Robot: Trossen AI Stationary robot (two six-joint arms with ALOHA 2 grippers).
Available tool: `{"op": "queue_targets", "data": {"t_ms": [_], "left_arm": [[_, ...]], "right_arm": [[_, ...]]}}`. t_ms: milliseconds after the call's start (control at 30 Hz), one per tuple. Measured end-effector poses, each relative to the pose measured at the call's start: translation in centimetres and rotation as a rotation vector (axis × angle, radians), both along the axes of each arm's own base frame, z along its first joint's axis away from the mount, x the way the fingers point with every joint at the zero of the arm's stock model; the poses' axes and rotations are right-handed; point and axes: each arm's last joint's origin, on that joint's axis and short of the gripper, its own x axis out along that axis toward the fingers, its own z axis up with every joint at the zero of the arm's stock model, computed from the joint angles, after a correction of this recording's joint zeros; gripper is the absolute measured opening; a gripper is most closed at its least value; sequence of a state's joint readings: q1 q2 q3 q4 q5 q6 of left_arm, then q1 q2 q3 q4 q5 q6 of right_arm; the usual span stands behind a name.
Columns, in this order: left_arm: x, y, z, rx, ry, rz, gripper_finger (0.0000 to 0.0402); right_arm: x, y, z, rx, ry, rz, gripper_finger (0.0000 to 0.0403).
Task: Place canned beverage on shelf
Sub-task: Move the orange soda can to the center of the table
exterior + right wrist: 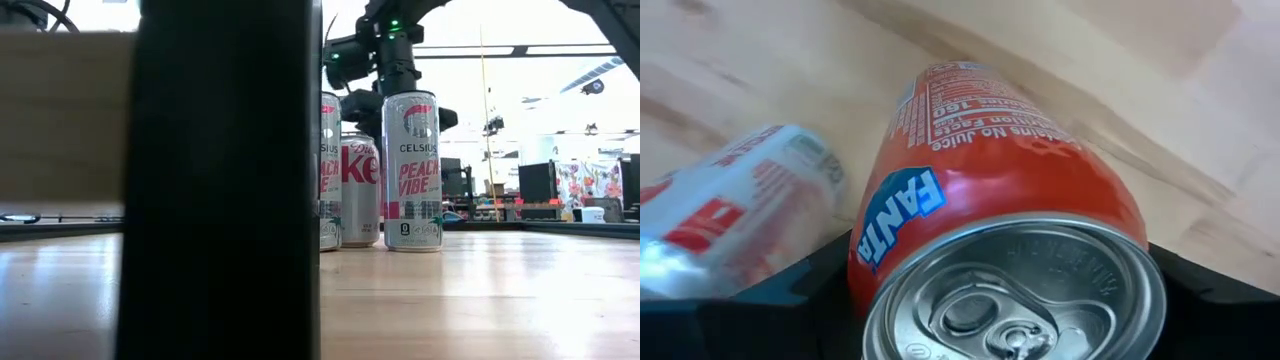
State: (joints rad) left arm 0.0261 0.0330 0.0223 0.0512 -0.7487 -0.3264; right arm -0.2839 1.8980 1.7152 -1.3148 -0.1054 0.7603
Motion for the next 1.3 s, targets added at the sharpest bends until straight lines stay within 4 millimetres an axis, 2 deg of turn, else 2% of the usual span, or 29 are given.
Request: {"op": "queue_targets", "data": {"t_ms": [267,500,1233,1300], "left_arm": [[0.0,0.0,0.0,0.000,0.000,0.000,0.0294],[0.0,0.0,0.0,0.000,0.000,0.000,0.0294],[0.0,0.0,0.0,0.000,0.000,0.000,0.0294],[0.0,0.0,0.0,0.000,0.000,0.000,0.0294]], "right_arm": [[2.5,0.2,-0.7,0.021,0.046,0.060,0.0287],[3.8,0.0,-1.0,0.020,0.046,0.041,0.0287],[4.1,-0.1,-1.9,0.008,0.041,0.038,0.0287],[4.2,-0.1,-1.9,0.008,0.040,0.037,0.0297]]}}
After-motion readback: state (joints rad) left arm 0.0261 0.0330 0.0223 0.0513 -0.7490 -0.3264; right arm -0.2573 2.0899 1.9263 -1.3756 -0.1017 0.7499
